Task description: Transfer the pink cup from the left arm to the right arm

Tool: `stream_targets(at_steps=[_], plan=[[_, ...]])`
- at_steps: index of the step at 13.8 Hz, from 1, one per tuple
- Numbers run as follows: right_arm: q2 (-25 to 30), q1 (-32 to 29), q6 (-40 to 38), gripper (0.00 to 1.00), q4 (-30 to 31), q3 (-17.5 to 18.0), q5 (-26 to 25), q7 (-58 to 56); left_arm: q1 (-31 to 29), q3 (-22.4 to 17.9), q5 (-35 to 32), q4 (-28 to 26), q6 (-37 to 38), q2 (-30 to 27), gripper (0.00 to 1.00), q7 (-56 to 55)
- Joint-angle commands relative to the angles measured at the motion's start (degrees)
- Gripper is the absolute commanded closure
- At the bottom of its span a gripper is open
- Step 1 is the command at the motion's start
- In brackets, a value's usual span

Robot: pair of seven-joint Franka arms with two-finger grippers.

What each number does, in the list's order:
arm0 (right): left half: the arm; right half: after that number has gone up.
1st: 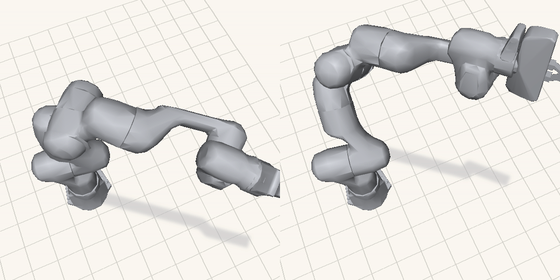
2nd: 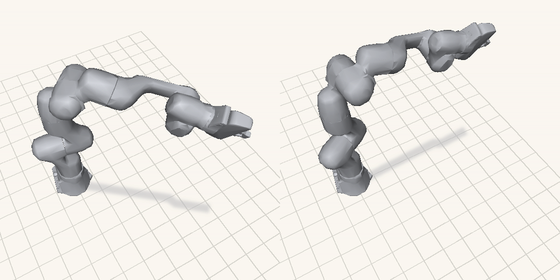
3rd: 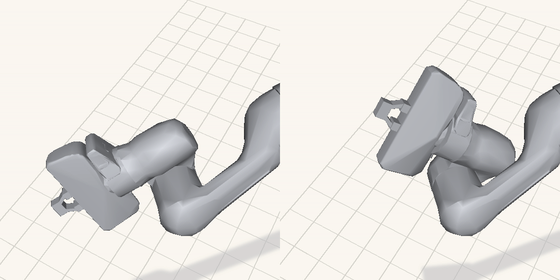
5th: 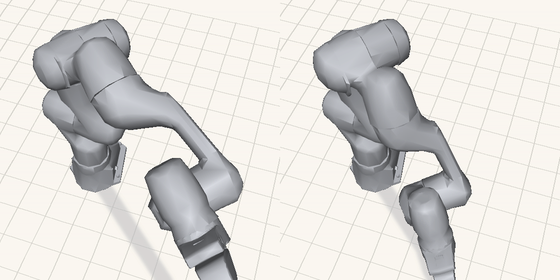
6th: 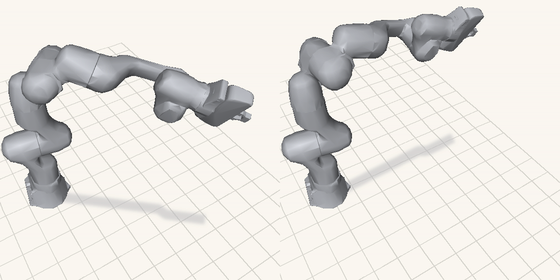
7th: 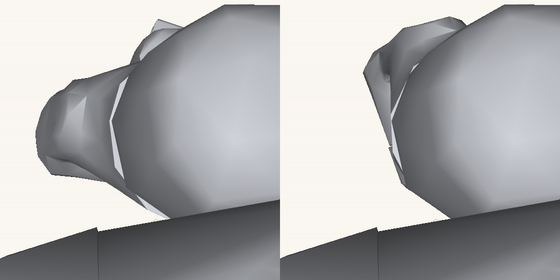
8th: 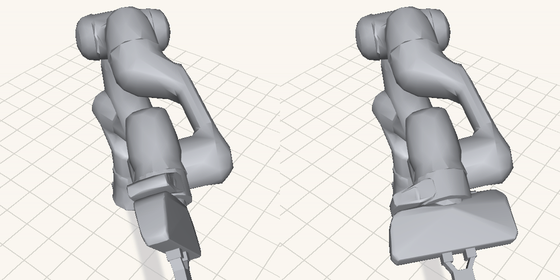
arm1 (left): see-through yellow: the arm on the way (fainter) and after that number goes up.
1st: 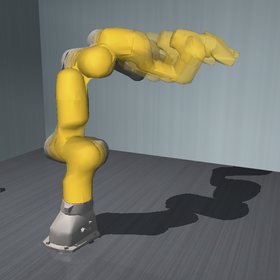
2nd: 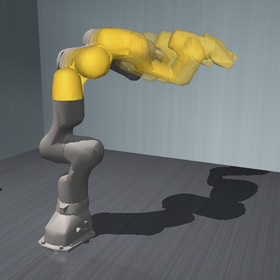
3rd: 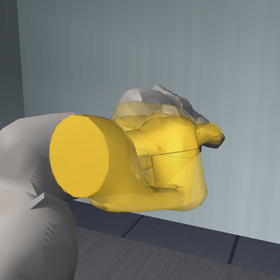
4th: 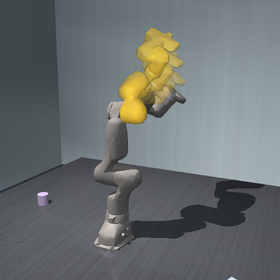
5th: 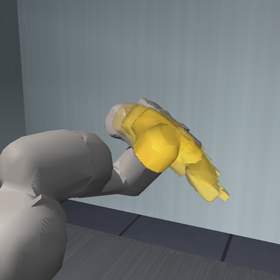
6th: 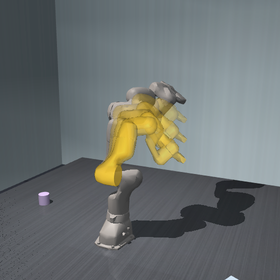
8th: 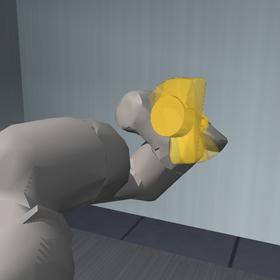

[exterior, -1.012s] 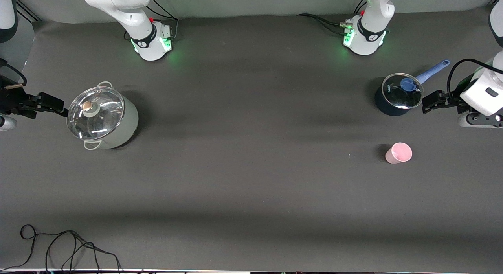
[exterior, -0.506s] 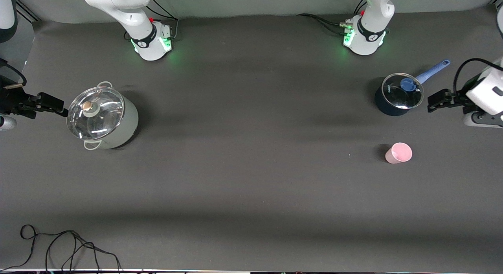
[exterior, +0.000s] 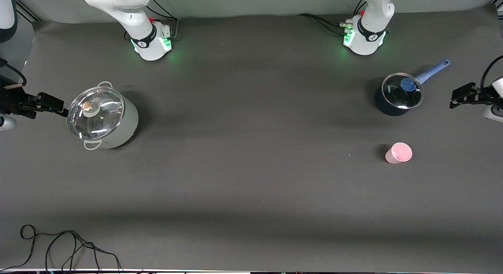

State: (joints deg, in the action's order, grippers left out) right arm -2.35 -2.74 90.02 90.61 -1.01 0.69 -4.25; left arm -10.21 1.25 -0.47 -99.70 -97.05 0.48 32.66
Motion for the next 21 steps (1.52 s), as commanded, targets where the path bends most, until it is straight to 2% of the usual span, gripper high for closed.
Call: stream_targets(at_steps=[1,7,10,13,18,21], plan=[[0.5,0.4,-0.2,0.0,0.0,-0.3,0.2,-0.3,-4.0,0.3,3.6,-0.7,-1.3,1.2,0.0,10.8],[0.4,0.5,-0.3,0.0,0.1,-0.1,0.2,-0.8,-14.0,0.3,14.8,0.9,-2.8,8.8,0.0,38.6],[0.3,0.5,-0.3,0.0,0.1,0.0,0.2,-0.7,-19.9,0.3,23.6,3.1,-3.1,16.5,0.0,56.8],[0.3,0.5,-0.3,0.0,0.0,-0.1,0.2,-0.9,-24.1,0.4,31.3,3.5,-2.4,24.1,0.0,70.2],[0.3,0.5,-0.3,0.0,0.0,-0.1,0.2,-0.9,-26.4,0.6,44.6,9.9,7.8,42.9,0.01,88.9],[0.4,0.5,-0.3,0.0,-0.1,-0.1,0.2,-0.9,-26.4,0.7,45.1,11.2,8.5,44.4,0.01,91.1]])
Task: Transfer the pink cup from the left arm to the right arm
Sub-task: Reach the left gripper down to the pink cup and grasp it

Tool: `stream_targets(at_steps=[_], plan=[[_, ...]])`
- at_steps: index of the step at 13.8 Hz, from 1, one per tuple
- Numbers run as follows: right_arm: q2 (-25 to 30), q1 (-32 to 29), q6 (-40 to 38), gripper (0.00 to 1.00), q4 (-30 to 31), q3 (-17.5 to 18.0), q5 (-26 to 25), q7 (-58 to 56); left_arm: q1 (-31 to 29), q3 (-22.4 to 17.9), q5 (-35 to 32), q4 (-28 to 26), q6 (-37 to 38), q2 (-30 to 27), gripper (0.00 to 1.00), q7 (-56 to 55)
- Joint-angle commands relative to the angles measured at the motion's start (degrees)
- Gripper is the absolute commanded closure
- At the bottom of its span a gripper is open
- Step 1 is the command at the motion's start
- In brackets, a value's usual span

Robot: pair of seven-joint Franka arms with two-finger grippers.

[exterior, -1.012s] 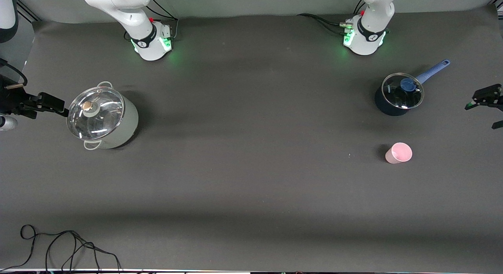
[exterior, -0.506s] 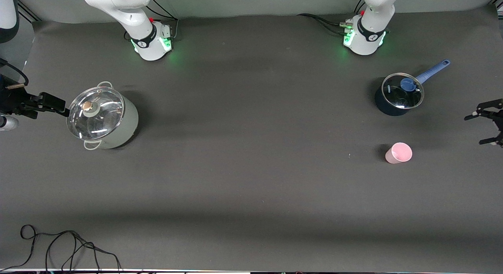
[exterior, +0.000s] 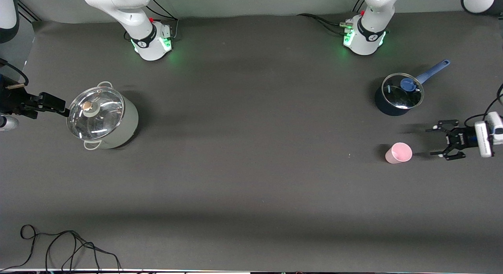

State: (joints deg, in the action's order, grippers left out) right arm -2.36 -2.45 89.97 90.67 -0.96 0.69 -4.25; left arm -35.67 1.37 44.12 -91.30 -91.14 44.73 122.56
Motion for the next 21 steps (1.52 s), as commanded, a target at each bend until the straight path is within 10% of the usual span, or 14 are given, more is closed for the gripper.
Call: stream_targets(at_steps=[1,21], plan=[[0.4,0.2,-0.2,0.0,-0.1,-0.2,0.2,-0.8,-0.9,0.6,0.6,2.8,2.5,0.4,0.01,2.0],[0.3,0.1,-0.1,0.0,-0.2,-0.3,0.2,-0.7,-3.5,3.5,12.4,7.0,9.6,14.2,0.0,29.5]])
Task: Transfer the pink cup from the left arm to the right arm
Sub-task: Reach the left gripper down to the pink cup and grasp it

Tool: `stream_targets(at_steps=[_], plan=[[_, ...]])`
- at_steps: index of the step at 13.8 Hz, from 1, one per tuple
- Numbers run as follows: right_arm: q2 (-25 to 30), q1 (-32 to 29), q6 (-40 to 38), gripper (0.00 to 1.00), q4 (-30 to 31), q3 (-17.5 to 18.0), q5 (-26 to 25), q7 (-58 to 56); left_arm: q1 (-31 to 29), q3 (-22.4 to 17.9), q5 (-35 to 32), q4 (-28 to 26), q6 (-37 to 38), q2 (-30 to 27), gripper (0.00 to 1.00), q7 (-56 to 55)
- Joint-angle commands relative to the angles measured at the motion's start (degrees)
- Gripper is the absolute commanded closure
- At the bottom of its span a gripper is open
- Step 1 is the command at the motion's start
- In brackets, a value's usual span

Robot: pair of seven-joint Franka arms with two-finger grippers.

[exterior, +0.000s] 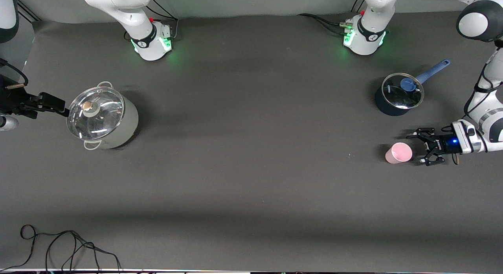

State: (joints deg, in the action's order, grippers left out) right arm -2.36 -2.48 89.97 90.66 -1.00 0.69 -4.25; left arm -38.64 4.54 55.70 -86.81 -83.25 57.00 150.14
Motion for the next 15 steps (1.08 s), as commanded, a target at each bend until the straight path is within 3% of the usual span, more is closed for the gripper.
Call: stream_targets(at_steps=[1,15], plan=[[0.2,0.1,-0.1,0.0,-0.2,-0.2,0.3,-0.7,-0.6,0.4,1.5,2.5,1.7,2.2,0.0,2.3],[0.7,0.2,0.2,0.0,-0.7,-0.2,0.3,2.8,1.1,4.1,6.0,2.5,-0.1,5.8,0.0,5.1]])
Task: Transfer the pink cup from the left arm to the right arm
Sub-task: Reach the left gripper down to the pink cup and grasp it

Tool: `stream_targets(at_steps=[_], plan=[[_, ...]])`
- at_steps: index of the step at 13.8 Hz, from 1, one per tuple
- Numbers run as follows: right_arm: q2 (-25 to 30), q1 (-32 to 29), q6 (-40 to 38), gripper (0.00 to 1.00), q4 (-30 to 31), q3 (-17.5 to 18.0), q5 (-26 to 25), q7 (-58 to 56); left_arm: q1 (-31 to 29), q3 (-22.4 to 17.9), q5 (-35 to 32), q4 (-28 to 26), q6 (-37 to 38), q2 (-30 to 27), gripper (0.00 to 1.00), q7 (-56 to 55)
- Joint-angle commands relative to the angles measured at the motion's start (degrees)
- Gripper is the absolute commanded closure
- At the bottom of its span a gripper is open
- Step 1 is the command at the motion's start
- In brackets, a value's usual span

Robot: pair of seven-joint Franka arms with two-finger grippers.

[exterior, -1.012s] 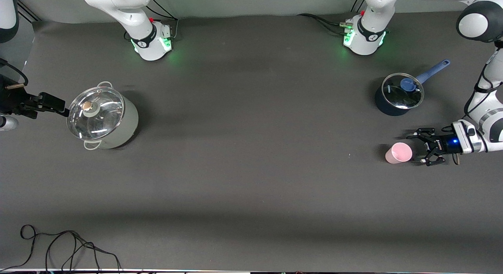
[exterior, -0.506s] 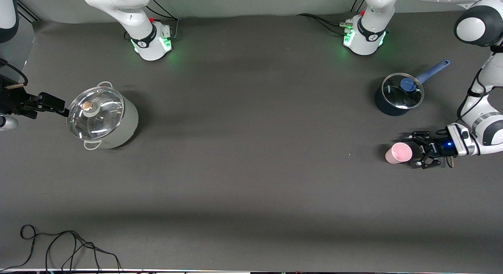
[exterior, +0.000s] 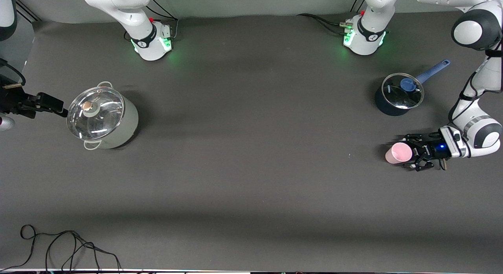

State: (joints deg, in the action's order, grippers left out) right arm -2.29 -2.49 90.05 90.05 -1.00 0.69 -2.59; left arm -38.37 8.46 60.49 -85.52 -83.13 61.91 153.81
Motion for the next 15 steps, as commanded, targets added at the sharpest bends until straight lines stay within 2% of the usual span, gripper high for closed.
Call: stream_targets(at_steps=[1,9,10,11,13,15], plan=[[0.6,0.2,0.1,0.0,-0.1,-0.2,0.3,1.0,1.0,0.3,1.7,1.1,-0.8,0.9,0.0,1.4],[0.5,0.2,0.0,0.0,-0.8,-0.2,0.3,1.2,3.0,0.6,3.0,1.0,-3.0,1.3,0.02,1.4],[0.5,0.2,0.0,0.0,-0.8,-0.2,0.3,1.2,3.1,0.6,3.0,1.1,-3.0,1.3,0.18,1.4],[0.4,0.2,0.0,0.0,-0.8,-0.2,0.3,1.2,3.5,0.7,3.0,1.1,-3.0,1.3,0.54,1.2],[0.4,0.2,0.1,0.0,-0.8,-0.2,0.3,1.2,4.8,0.8,3.0,1.6,-2.9,1.2,1.0,0.9],[0.1,0.1,0.1,0.0,-1.5,-0.2,0.5,1.2,5.1,2.7,3.0,1.7,-3.2,1.1,1.0,0.2]])
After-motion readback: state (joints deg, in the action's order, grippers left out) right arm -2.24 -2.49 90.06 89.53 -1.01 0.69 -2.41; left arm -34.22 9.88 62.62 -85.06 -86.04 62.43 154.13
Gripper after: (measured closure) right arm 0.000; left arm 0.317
